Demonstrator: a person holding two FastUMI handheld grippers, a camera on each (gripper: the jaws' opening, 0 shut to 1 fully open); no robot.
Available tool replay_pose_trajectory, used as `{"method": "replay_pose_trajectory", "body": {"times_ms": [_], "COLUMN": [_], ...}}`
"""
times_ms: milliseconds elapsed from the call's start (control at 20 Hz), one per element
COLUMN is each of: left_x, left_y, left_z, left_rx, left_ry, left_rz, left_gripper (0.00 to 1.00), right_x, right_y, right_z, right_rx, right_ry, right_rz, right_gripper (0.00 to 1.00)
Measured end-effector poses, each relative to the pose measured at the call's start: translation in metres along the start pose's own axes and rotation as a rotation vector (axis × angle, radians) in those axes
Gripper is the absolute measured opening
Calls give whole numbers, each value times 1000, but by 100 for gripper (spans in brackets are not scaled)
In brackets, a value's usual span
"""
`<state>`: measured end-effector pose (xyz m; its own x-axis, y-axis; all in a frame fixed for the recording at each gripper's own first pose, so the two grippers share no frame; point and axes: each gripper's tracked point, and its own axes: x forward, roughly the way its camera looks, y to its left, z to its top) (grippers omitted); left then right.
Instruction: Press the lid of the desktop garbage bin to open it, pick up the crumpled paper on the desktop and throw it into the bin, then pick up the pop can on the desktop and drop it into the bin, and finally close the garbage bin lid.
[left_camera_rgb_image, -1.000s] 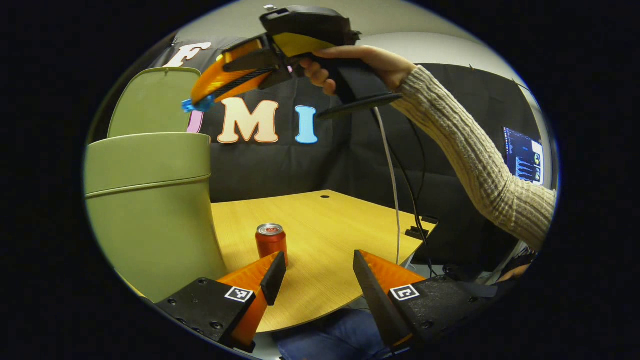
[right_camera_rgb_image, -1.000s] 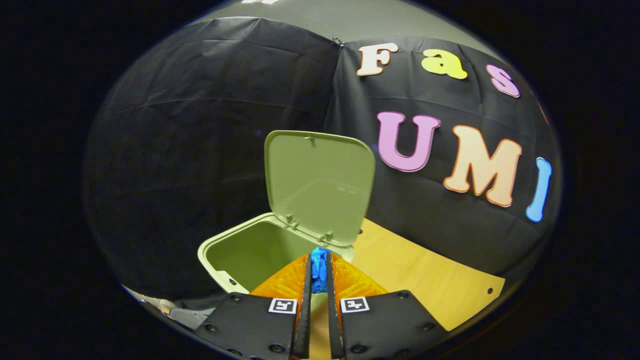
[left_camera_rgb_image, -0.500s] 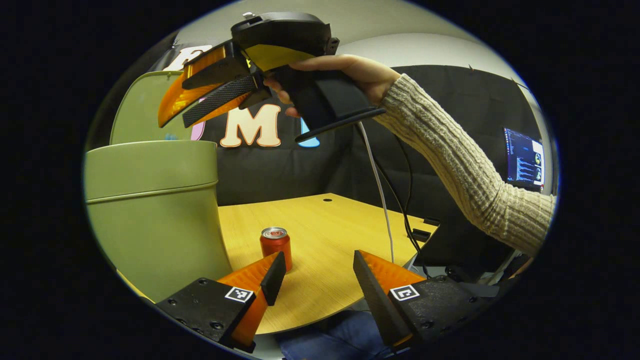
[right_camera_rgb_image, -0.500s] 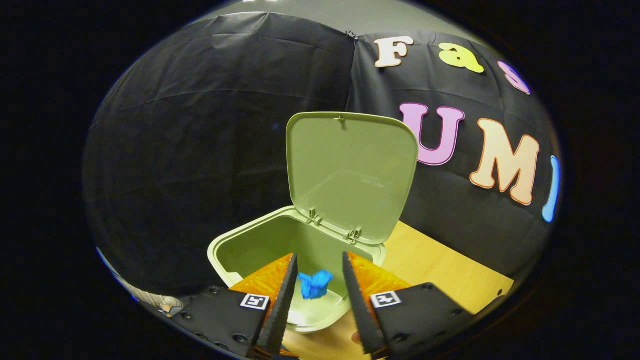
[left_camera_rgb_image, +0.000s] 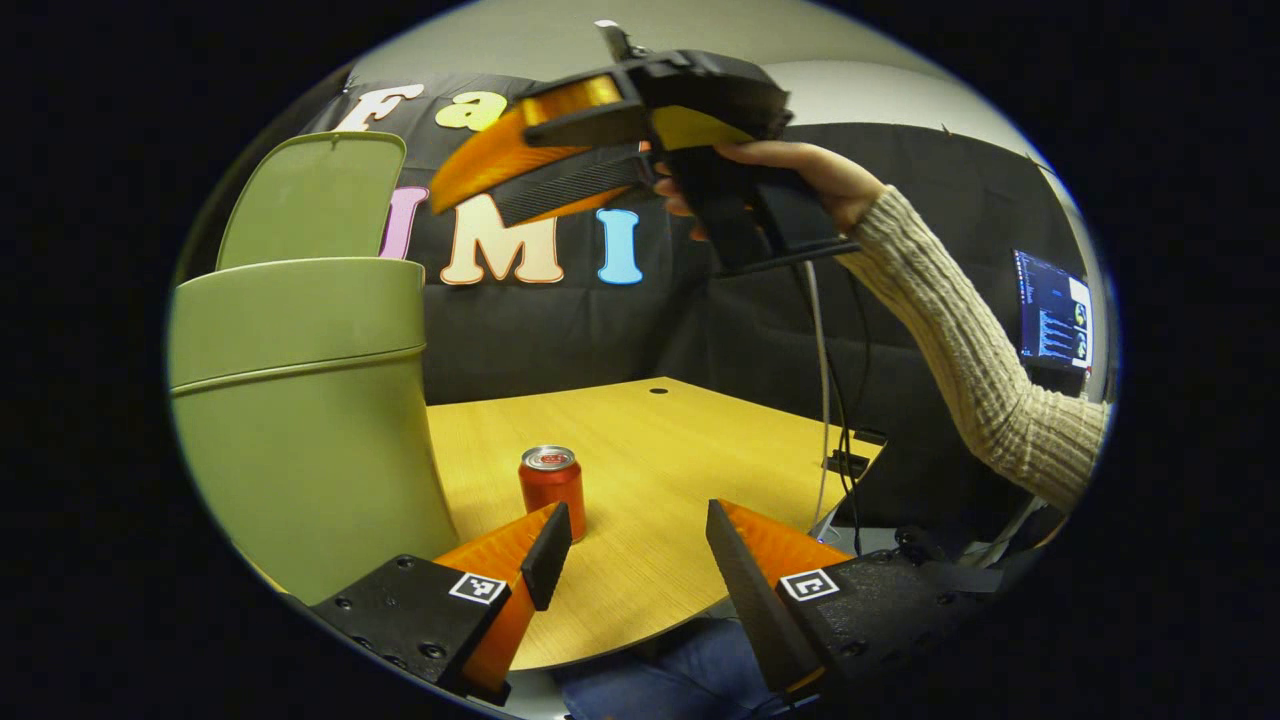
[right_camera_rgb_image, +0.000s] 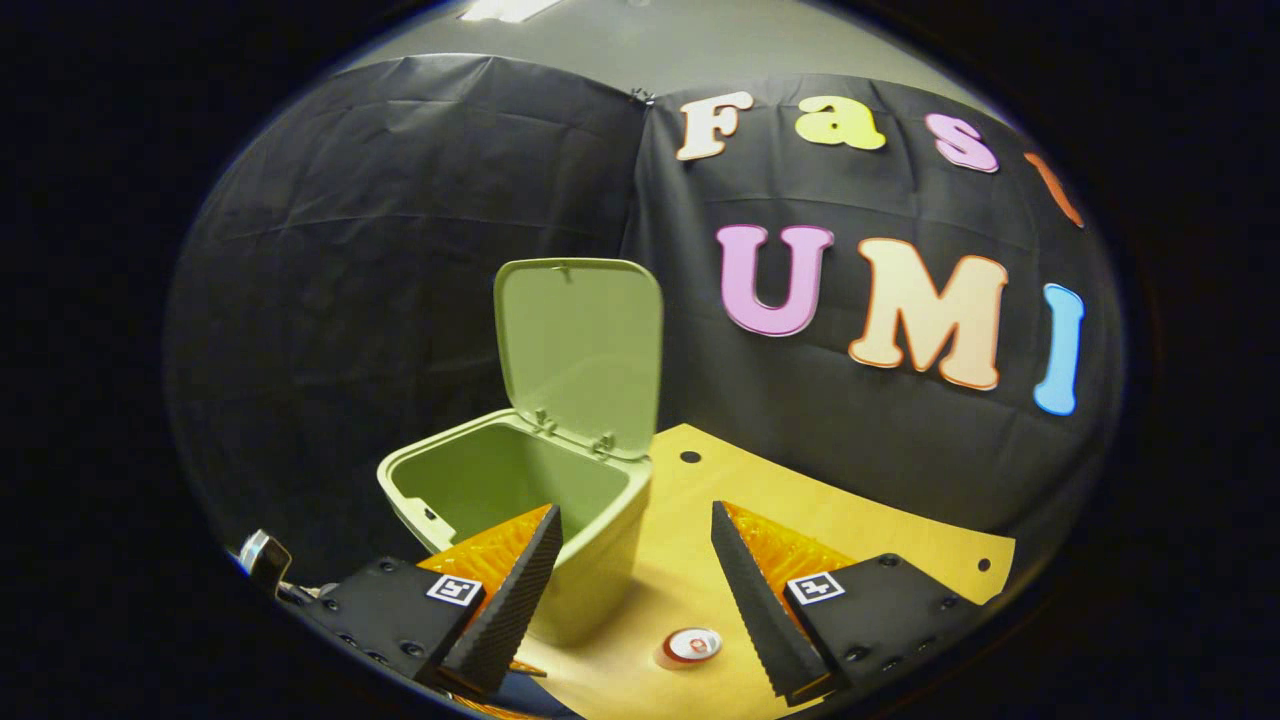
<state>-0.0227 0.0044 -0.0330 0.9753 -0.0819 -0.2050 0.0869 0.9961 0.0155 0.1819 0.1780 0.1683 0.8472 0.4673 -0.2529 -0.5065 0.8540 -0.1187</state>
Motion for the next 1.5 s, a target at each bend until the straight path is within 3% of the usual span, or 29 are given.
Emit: {"method": "replay_pose_trajectory", "body": {"times_ms": [100,200,250,500,700,900,1050,1250,1500], "left_x": [10,21,27,63,89,107,120,131,145], "left_y": [3,5,7,33,53,66,70,81,92], "left_z": [4,8,8,0,-17,-30,-36,-42,-56], "left_rx": [3,8,13,6,-6,-40,-19,24,6], "left_ry": [0,2,9,52,101,130,158,184,223], "left_rz": [13,19,27,109,180,222,244,299,342], "left_gripper": [84,84,84,84,84,84,83,83,85], "right_x": [-23,-45,-57,-110,-134,-154,-162,-175,-183], "right_y": [-27,-56,-69,-119,-130,-157,-159,-163,-150], "right_z": [-15,-33,-44,-104,-153,-203,-235,-255,-253], "right_rx": [19,20,24,70,143,138,170,117,78], "right_ry": [-16,-35,-46,-85,-103,-78,-67,-39,-66], "right_rz": [-56,-129,-165,-287,-303,-434,-479,-563,-546], "right_gripper": [95,98,92,96,99,98,98,98,98]}}
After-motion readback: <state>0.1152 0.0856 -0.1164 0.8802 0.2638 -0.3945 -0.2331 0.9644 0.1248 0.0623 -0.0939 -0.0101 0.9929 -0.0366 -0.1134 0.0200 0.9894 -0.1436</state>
